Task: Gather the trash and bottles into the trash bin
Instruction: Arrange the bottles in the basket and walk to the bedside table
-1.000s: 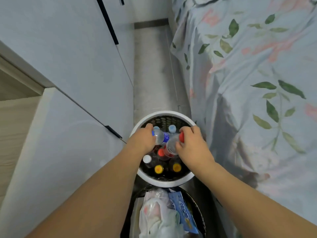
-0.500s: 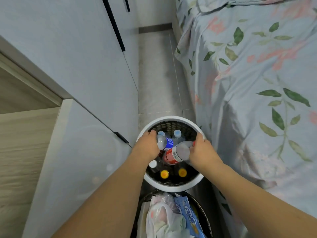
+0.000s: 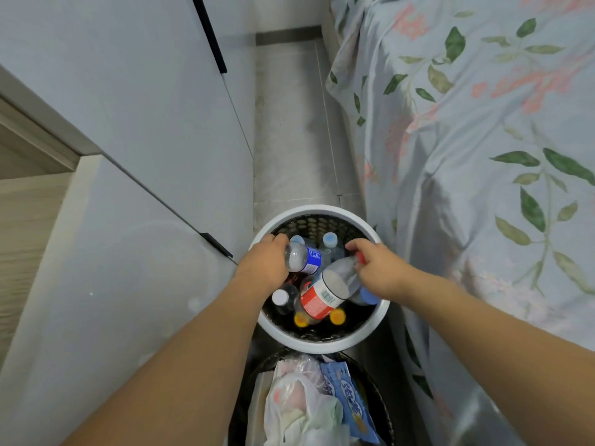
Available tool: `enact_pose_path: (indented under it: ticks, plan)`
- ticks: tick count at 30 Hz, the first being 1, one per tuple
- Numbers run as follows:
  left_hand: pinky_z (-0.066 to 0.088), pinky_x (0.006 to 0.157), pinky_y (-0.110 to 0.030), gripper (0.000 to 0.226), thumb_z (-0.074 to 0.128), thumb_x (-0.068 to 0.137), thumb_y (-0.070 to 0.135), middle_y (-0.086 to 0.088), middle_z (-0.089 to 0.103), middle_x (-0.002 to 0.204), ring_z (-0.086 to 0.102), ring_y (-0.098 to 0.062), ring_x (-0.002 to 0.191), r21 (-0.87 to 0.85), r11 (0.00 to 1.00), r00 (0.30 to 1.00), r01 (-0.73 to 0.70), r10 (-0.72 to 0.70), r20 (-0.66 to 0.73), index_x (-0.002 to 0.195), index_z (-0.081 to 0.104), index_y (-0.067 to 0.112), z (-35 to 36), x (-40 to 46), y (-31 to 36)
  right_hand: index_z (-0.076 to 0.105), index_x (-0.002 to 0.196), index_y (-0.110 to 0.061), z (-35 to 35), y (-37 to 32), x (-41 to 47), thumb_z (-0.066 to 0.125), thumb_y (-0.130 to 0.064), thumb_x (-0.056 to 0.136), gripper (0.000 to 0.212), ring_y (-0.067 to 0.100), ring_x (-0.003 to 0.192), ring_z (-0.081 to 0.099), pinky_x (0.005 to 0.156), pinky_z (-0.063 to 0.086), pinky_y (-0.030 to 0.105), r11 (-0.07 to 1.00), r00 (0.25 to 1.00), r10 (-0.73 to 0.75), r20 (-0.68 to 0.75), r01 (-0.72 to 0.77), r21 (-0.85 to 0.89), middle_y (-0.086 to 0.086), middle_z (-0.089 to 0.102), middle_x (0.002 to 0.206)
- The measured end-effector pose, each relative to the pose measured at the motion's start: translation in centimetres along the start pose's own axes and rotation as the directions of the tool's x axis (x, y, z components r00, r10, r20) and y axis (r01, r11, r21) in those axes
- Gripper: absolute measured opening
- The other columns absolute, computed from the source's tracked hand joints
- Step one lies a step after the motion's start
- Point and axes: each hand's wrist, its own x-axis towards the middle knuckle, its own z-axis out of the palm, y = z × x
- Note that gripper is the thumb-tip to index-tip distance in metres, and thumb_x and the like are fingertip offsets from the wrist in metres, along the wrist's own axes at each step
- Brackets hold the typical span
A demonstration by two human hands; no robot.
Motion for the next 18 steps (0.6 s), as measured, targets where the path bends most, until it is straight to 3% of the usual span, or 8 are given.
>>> enact_pose_path:
  ticks: [2, 4, 6, 10, 13, 18]
  plan:
    - [0.052, 0.086, -0.043, 0.039, 0.058, 0.086, 0.013, -0.006, 0.052, 0.122, 0.056, -0.027, 0.103, -0.002, 1.000, 1.000, 0.002, -0.002, -0.013, 0.123, 0.048, 0.019, 0.1, 0.0, 0.0, 0.020, 0.151, -0.026, 0.7, -0.5, 0.2, 0.046, -0.011, 0.096, 0.062, 0.031, 0.130, 0.040, 0.108, 0.034, 0.036, 1.000, 1.000, 0.009, -0.012, -0.009, 0.014, 0.010, 0.029, 0.147]
    - [0.052, 0.084, -0.041, 0.036, 0.054, 0.089, 0.014, -0.006, 0.052, 0.123, 0.055, -0.027, 0.103, 0.008, 1.000, 0.999, -0.002, 0.002, -0.033, 0.123, 0.048, 0.018, 0.1, -0.2, 0.1, 0.012, 0.153, -0.027, 0.7, -0.8, 0.3, 0.046, -0.014, 0.096, 0.067, 0.031, 0.133, 0.036, 0.110, 0.034, 0.040, 1.000, 0.996, 0.005, -0.089, -0.004, 0.015, 0.008, 0.024, 0.152]
    - [0.051, 0.083, -0.038, 0.034, 0.051, 0.092, 0.016, -0.006, 0.052, 0.125, 0.054, -0.026, 0.106, 0.028, 1.000, 0.998, -0.005, 0.006, -0.056, 0.126, 0.047, 0.016, -0.1, -0.7, 0.4, 0.017, 0.151, -0.025, 0.4, -0.9, 0.0, 0.048, -0.017, 0.095, 0.064, 0.032, 0.129, 0.041, 0.106, 0.040, 0.042, 1.000, 0.987, 0.002, -0.162, -0.005, -0.016, 0.009, 0.028, 0.150]
    - [0.043, 0.096, -0.035, 0.045, 0.051, 0.095, 0.020, -0.005, 0.043, 0.141, 0.044, -0.022, 0.126, 0.065, 0.997, 0.994, -0.051, 0.057, -0.089, 0.138, 0.039, 0.014, -1.9, -2.2, 1.9, 0.032, 0.143, -0.014, -1.0, -1.0, -2.3, 0.048, -0.021, 0.096, 0.051, 0.029, 0.125, 0.044, 0.104, 0.041, 0.039, 0.994, 0.973, -0.029, -0.230, 0.003, -0.112, 0.009, 0.040, 0.142]
    - [0.038, 0.104, -0.033, 0.043, 0.045, 0.099, 0.024, -0.005, 0.040, 0.145, 0.042, -0.021, 0.129, 0.053, 0.991, 0.980, -0.123, 0.130, -0.150, 0.141, 0.038, 0.013, -4.4, -3.6, 4.3, 0.038, 0.138, -0.009, -3.0, -1.6, -4.7, 0.046, -0.019, 0.096, 0.044, 0.027, 0.125, 0.042, 0.103, 0.036, 0.035, 0.989, 0.954, -0.070, -0.291, 0.028, -0.146, 0.010, 0.044, 0.138]
    - [0.025, 0.115, -0.033, 0.045, 0.038, 0.103, 0.027, -0.007, 0.032, 0.154, 0.030, -0.023, 0.140, 0.054, 0.972, 0.933, -0.227, 0.233, -0.275, 0.145, 0.034, 0.012, -10.6, -6.6, 9.5, 0.029, 0.146, -0.006, -8.0, -3.9, -10.3, 0.046, -0.016, 0.097, 0.053, 0.025, 0.137, 0.029, 0.111, 0.019, 0.027, 0.981, 0.919, -0.144, -0.367, 0.085, -0.174, 0.011, 0.033, 0.149]
